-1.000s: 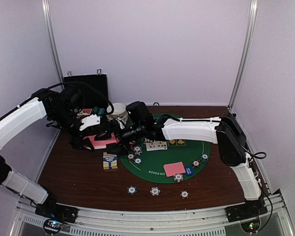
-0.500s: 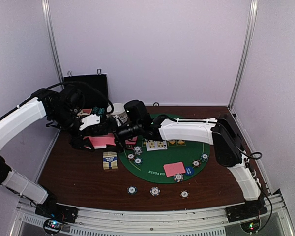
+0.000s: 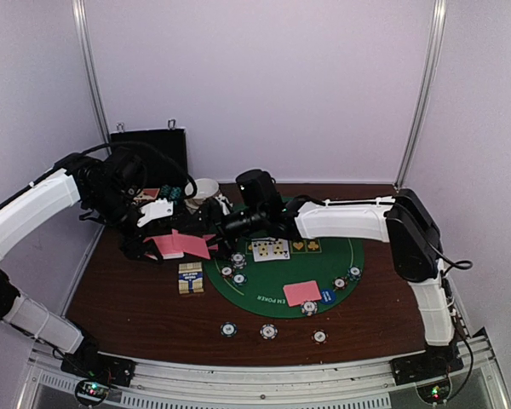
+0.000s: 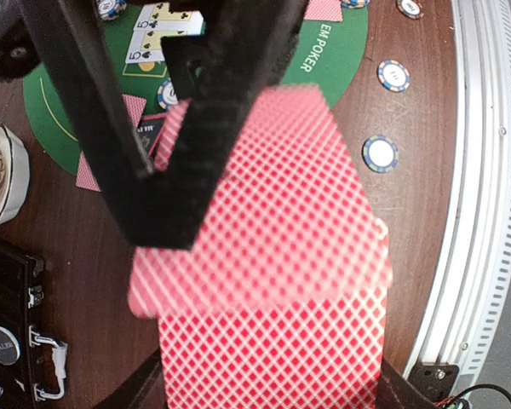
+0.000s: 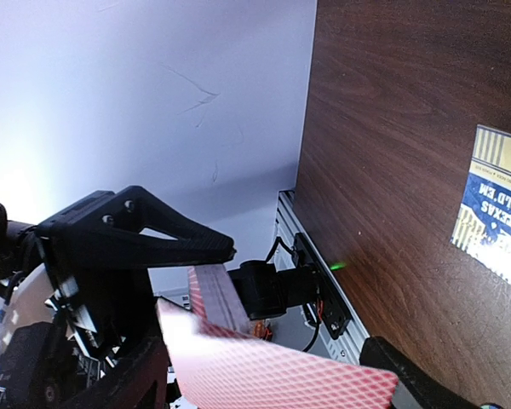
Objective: Distribute texas hold em gaming equipment
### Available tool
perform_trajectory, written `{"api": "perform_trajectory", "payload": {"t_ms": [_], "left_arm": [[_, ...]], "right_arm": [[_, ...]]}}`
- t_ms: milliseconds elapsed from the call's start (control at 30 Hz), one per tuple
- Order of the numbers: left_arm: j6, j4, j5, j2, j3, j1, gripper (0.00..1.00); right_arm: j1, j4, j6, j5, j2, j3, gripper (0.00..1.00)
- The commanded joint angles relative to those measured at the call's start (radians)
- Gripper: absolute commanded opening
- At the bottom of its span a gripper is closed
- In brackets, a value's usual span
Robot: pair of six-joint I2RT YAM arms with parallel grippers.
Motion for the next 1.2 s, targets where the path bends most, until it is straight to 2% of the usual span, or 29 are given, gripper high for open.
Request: {"api": "perform_trajectory", "payload": {"t_ms": [0, 300, 533, 667, 1000, 1167], "left_arm": [[-0.002, 0.028, 0.024, -0.012, 0.024, 0.002, 0.0], [-0.003, 0.027, 0.024, -0.011, 0.027, 0.002, 0.0], [-0.003, 0.028, 0.02, -0.011, 0.022, 0.002, 0.0], [-0.003, 0.028, 0.016, -0.014, 0.016, 0.003, 0.0], [-0.002, 0.028, 0.01, -0.02, 0.013, 0.001, 0.0], [-0.001, 0.028, 0.007, -0.019, 0.01, 0.002, 0.0]], "right_arm": [[-0.002, -0.004, -0.034, -0.019, -0.072, -0.022, 0.77], [-0.011, -0.033, -0.047, -0.033, -0.108, -0.038, 0.48], [-0.019, 0.022, 0.001, -0.031, -0.135, -0.084, 0.33], [-0.019, 0.041, 0.022, -0.03, -0.152, -0.106, 0.21], [-0.038, -0.018, 0.002, -0.038, -0.194, -0.128, 0.0], [-0.055, -0.053, -0.013, -0.043, -0.221, -0.147, 0.0]]}}
